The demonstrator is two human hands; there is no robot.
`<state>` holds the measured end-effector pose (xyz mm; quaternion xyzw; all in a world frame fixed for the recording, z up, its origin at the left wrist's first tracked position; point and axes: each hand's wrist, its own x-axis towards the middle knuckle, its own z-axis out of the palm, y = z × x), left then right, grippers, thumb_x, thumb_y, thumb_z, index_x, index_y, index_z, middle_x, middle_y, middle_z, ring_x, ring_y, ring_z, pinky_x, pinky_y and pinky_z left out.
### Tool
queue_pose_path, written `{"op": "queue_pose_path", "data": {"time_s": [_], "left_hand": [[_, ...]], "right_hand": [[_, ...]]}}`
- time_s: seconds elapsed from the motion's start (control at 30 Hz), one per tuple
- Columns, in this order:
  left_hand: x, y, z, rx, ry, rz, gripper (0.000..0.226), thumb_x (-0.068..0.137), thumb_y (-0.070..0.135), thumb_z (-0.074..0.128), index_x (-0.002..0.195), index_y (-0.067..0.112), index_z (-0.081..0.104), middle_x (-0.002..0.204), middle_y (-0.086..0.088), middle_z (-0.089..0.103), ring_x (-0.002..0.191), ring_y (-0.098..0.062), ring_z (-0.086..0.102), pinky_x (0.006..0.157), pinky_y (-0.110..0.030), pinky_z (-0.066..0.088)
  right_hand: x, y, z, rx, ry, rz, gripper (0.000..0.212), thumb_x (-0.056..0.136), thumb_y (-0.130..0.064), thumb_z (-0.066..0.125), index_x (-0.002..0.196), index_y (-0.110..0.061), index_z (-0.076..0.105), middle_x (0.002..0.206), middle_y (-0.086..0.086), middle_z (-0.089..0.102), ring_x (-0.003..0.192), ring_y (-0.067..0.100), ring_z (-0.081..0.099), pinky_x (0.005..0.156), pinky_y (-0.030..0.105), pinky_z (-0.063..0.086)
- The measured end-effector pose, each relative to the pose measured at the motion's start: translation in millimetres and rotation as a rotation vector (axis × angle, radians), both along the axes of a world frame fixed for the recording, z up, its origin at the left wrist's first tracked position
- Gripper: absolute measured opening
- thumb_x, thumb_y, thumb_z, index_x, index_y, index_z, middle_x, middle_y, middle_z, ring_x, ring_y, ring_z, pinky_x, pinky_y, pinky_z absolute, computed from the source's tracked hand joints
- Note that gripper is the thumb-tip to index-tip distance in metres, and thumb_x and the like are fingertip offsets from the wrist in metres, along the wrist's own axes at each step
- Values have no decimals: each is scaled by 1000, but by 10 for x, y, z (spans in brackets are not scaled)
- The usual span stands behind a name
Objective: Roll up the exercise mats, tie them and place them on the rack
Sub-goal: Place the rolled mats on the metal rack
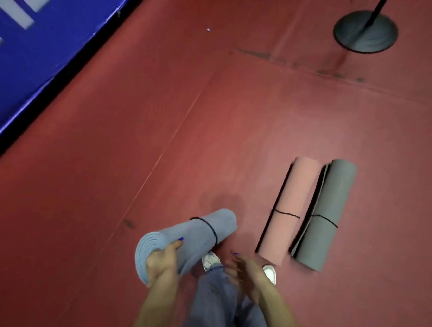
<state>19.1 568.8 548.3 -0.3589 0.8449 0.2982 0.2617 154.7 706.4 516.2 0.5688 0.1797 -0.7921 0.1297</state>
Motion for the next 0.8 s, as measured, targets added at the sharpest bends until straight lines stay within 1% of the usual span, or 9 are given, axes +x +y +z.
{"op": "queue_pose_path", "data": {"time_s": [0.07,0.13,0.2,0.3,0.43,0.57,0.7,0.77,0.8], "left_hand": [[-110,-611,353,-115,55,-168,55,71,54,75,92,4,64,101,-20,67,90,-34,60,80,-39,38],[-209,-1297,585,-163,106,-182,61,63,67,73,74,9,60,82,-14,67,85,-33,62,76,-36,36],[-378,-1873,833,-195,227,-152,74,44,81,63,68,11,60,71,-10,67,79,-30,63,75,-34,41],[-770,-2619,1218,-194,389,-51,80,30,78,62,82,17,70,93,-10,72,97,-29,64,97,-36,44],[-1343,-3319,1647,-466,491,-172,72,42,87,40,64,22,60,75,-3,70,84,-28,65,79,-34,41],[-1882,-3665,1936,-606,624,-324,68,55,78,41,71,18,68,78,-1,69,83,-26,66,77,-35,30],[-2345,-3950,2186,-647,760,-344,67,55,76,45,75,18,71,77,4,66,78,-23,64,77,-31,23],[-2575,-4069,2339,-645,823,-289,63,56,76,46,75,20,70,74,9,61,77,-18,60,76,-28,20],[-2691,-4129,2404,-636,851,-254,62,56,77,47,74,22,68,71,12,56,76,-14,57,75,-26,18]], "right_hand": [[-256,-202,309,18,78,82,15,96,-18,45,92,-12,58,69,6,63,60,18,49,56,27,33],[-529,-446,538,60,103,184,14,97,-18,43,97,-13,57,76,7,61,59,18,50,52,24,36],[-899,-696,706,167,164,219,17,97,-9,41,99,-16,57,79,10,61,58,19,53,46,21,39],[-1637,-1087,908,279,297,316,22,97,-1,38,100,-15,55,77,11,63,52,17,55,41,19,42],[-2789,-1660,1295,393,463,659,21,98,-7,40,108,-18,55,88,6,64,71,18,58,58,24,45],[-3724,-2339,1663,468,580,867,18,97,-8,42,108,-18,53,83,2,62,67,14,56,58,25,44],[-4212,-3065,1751,275,556,1043,18,97,-23,44,112,-19,54,86,7,64,70,21,60,57,29,48],[-4383,-3435,1746,84,447,1217,40,92,-46,45,122,-20,52,92,13,63,73,29,61,59,35,49],[-4503,-3623,1741,-13,389,1253,58,87,-56,44,131,-19,48,105,18,61,81,33,62,61,42,51]]}}
